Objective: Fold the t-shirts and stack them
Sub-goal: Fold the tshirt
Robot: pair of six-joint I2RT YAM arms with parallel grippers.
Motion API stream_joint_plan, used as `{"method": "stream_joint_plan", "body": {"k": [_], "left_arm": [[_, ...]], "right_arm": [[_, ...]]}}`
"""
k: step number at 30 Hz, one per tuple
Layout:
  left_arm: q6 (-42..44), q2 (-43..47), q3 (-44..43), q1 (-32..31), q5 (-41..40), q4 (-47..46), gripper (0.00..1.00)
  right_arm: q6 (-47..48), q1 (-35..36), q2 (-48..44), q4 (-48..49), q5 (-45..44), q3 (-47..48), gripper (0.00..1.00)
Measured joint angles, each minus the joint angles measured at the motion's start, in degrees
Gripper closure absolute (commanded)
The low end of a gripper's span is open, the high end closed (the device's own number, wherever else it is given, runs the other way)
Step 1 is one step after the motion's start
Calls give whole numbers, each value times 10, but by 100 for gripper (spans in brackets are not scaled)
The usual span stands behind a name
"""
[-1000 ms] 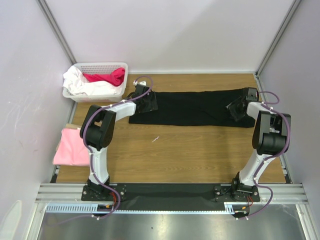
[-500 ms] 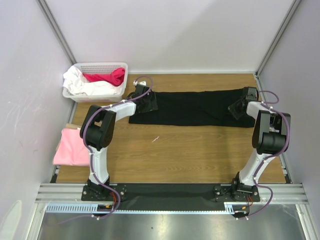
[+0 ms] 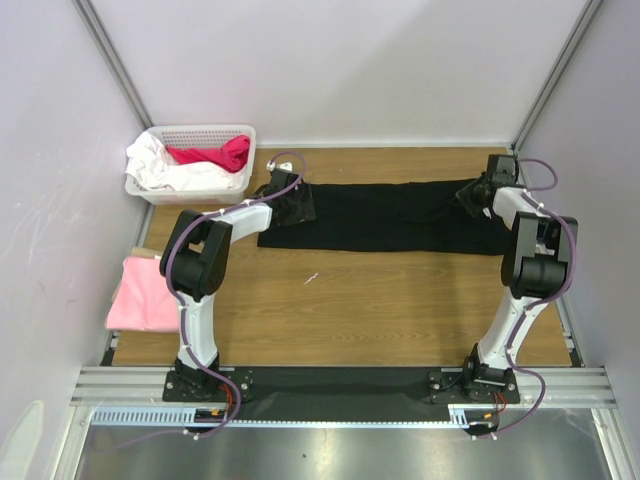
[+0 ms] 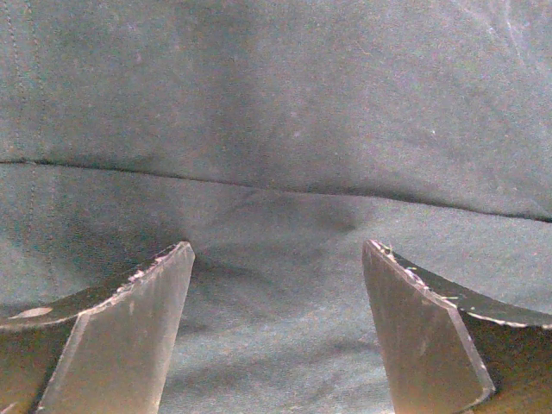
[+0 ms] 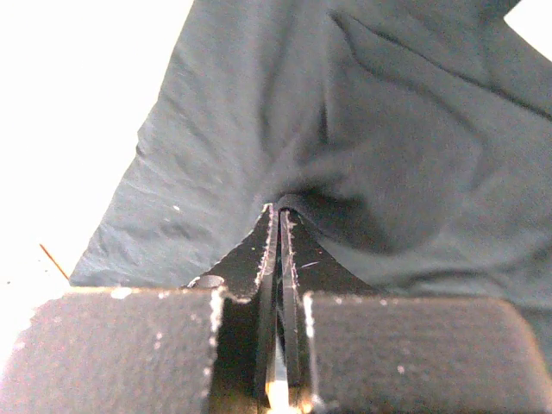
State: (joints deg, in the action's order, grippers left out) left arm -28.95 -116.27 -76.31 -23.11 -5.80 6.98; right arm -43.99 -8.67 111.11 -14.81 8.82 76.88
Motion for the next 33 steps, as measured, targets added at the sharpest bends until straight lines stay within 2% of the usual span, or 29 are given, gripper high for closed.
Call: {"method": "stream_joint_plan", "body": {"k": [12, 16, 22, 24, 26, 28, 29, 33], "left_arm": [[0, 0, 0, 2, 2, 0, 14], [0, 0, 0, 3, 4, 0, 14], [0, 0, 0, 6, 10, 0, 14], [0, 0, 0, 7, 14, 0, 14], [0, 0, 0, 8, 16, 0, 14], [0, 0, 0, 9, 18, 0, 14], [0, 0, 0, 9, 18, 0, 14], [5, 0, 0, 10, 20, 0, 14]], "right_arm": [[7, 24, 71, 13, 22, 72, 100], [27, 35, 92, 9, 21, 113, 96], [63, 47, 141, -3, 20, 189, 78], [75, 50, 158, -16, 22, 214, 65], [89, 50, 172, -35, 21, 244, 47], [101, 50, 178, -51, 21, 270, 36], [108, 50, 178, -56, 21, 281, 32], [128, 49, 167, -71, 20, 306, 28]]}}
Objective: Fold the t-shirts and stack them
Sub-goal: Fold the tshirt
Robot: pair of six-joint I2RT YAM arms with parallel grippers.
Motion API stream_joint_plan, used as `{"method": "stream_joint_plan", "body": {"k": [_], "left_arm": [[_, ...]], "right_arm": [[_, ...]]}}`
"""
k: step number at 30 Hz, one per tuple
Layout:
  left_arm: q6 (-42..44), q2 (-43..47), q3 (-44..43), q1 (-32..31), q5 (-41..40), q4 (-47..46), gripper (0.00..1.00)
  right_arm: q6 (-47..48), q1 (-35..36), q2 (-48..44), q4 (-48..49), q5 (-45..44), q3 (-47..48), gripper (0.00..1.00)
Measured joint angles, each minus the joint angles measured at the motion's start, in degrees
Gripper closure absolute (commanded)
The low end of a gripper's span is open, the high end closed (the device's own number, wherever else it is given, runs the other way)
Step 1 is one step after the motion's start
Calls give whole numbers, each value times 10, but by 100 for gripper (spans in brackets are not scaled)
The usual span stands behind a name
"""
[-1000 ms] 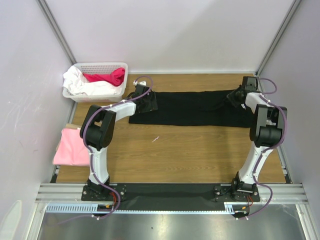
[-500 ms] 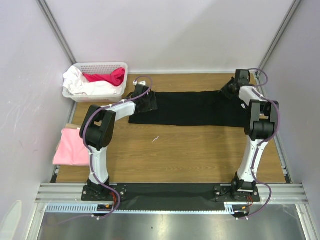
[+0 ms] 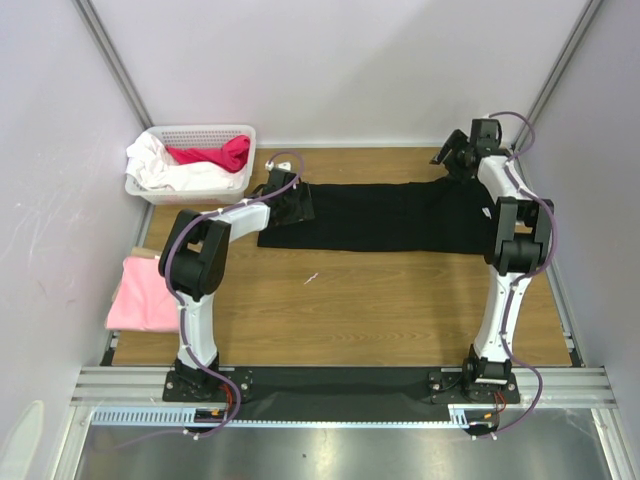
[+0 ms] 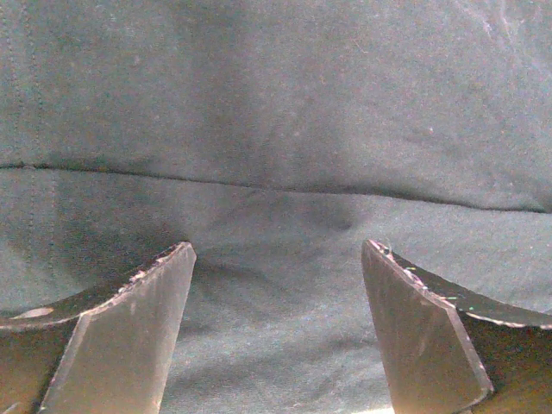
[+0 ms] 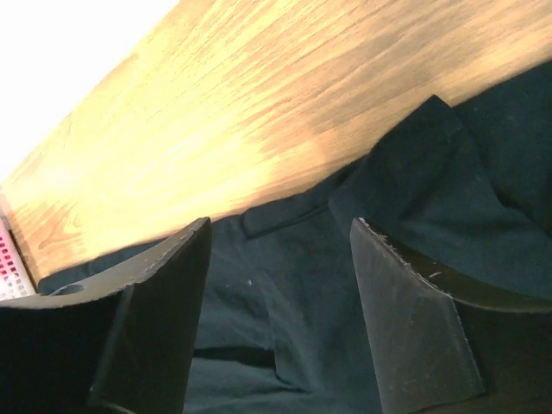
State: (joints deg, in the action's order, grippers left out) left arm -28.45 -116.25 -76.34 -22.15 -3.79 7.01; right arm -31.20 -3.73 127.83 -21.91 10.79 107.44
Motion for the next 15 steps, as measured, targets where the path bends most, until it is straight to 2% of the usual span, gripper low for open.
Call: {"method": "stream_joint_plan", "body": {"k": [4, 11, 15], "left_arm": [[14, 0, -5, 0, 6, 8, 14], [90, 37, -12, 2, 20, 35, 12], [163, 68, -43, 2, 71, 23, 9]], "right_arm": [[2, 0, -34, -12, -5, -25, 26], [-34, -2, -151, -9, -41, -217, 23], [-60, -14, -175, -7, -59, -294, 24]]}}
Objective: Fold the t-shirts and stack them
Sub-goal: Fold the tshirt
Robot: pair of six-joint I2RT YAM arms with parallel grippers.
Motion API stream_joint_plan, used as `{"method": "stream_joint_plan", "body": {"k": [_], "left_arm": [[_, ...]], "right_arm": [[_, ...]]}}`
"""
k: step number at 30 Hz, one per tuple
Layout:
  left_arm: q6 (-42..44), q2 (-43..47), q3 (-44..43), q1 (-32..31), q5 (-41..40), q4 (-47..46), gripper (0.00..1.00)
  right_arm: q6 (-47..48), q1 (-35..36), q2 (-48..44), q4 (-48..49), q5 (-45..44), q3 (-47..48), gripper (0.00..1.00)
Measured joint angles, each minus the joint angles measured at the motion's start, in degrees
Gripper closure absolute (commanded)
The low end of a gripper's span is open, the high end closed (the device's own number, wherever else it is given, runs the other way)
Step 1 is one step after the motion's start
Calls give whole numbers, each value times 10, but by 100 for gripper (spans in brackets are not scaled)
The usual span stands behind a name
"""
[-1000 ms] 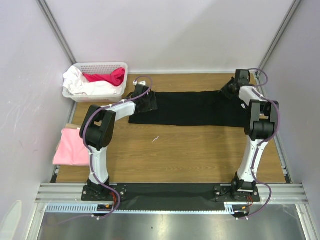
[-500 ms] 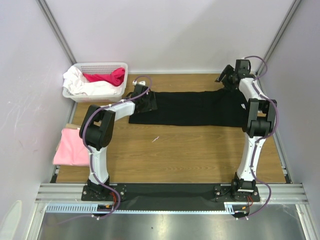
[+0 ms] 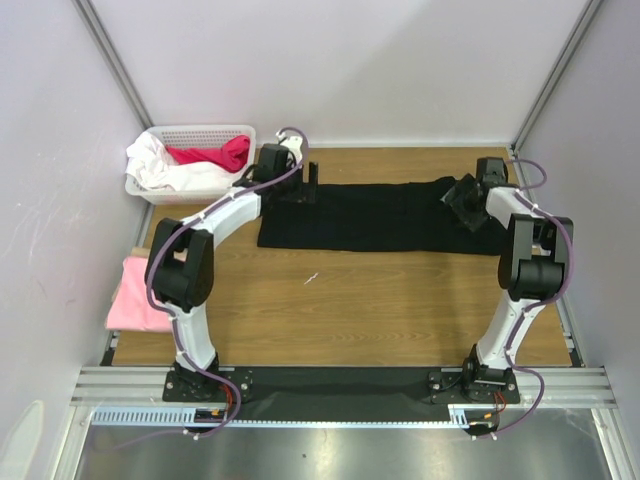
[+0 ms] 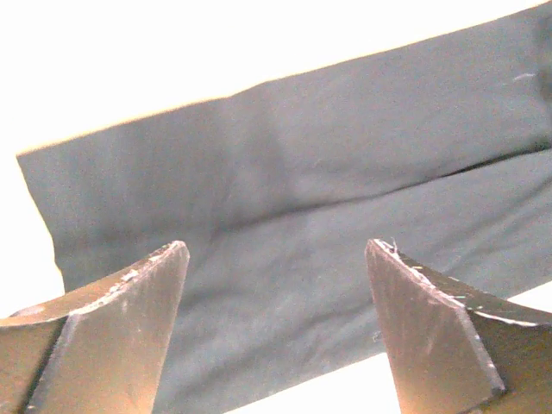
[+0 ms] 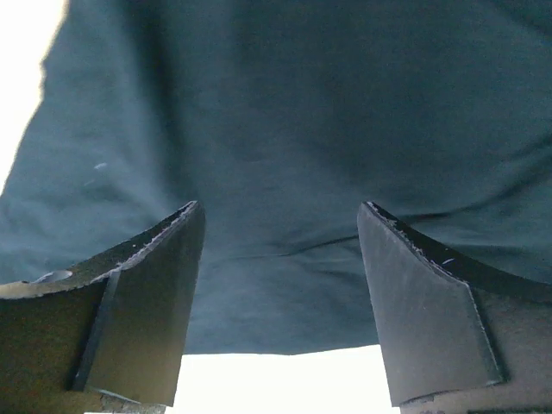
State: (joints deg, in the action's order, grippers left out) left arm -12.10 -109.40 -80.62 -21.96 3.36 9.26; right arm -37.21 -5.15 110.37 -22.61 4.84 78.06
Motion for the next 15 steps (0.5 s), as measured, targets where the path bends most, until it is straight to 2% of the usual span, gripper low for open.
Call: {"method": "stream_joint_plan", "body": {"k": [4, 7, 15], "left_arm": [[56, -7, -59, -11, 47, -12, 8], [49, -35, -121, -28, 69, -25, 9], [-153, -176, -245, -87, 67, -150, 14]], "right_arm": [[-8, -26, 0, 2, -5, -18, 27], [-6, -46, 0, 9, -6, -18, 32], [14, -80, 3, 33, -9, -16, 51]]}}
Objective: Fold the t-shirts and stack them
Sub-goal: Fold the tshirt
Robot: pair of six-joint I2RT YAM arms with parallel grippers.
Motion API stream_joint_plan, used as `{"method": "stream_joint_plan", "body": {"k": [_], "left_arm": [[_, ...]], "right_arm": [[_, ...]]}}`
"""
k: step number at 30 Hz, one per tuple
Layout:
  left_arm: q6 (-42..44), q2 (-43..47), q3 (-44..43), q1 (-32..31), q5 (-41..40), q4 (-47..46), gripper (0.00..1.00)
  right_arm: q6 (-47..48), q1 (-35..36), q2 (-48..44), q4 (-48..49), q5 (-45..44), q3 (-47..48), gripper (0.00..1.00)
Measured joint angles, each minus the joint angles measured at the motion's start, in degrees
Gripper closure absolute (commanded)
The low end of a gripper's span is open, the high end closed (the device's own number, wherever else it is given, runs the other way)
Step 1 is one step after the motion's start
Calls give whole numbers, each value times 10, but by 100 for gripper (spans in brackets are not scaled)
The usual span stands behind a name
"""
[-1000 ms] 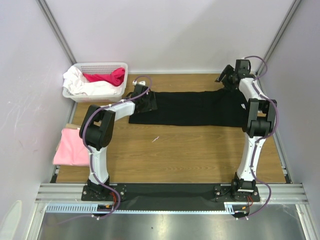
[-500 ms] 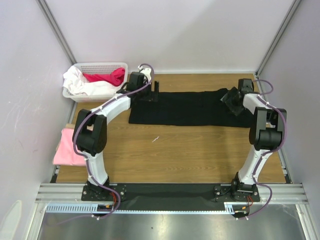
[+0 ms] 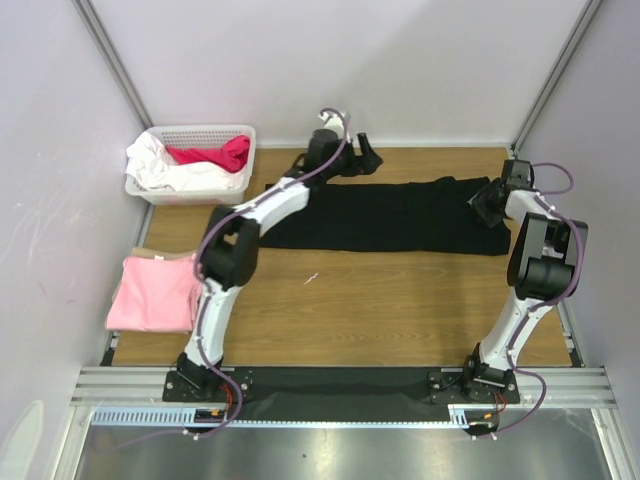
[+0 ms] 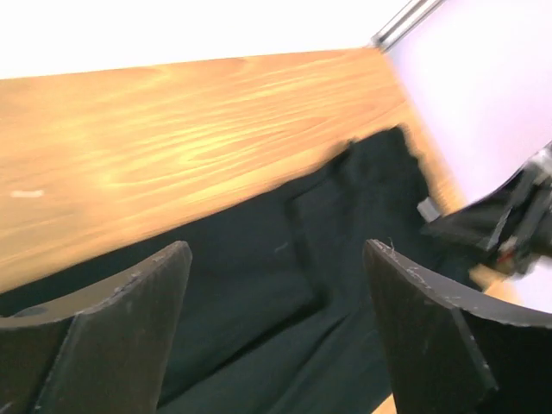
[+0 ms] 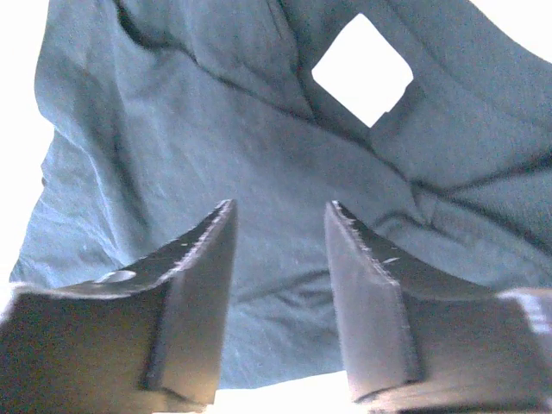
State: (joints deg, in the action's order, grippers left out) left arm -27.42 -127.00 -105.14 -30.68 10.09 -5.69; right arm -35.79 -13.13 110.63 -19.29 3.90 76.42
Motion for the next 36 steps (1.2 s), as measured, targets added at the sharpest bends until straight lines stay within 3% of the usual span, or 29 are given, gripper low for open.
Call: {"method": "stream_joint_plan", "body": {"k": [4, 10, 23, 27, 36], "left_arm": [[-99, -103, -86, -28, -17, -37, 16], [-207, -217, -181, -63, -49, -68, 17], [-295, -261, -208, -89, -52, -96, 21], [-259, -228, -141, -85, -55, -103, 20], [-201, -48, 150, -26, -104, -91, 20]], "right_arm": [[3, -3, 16, 22, 5, 2, 64], [-2, -6, 23, 52, 6, -23, 65], [-12, -11, 23, 73, 9, -38, 66], [-15, -12, 21, 81, 10, -44, 66], [-17, -13, 21, 85, 10, -45, 66]]}}
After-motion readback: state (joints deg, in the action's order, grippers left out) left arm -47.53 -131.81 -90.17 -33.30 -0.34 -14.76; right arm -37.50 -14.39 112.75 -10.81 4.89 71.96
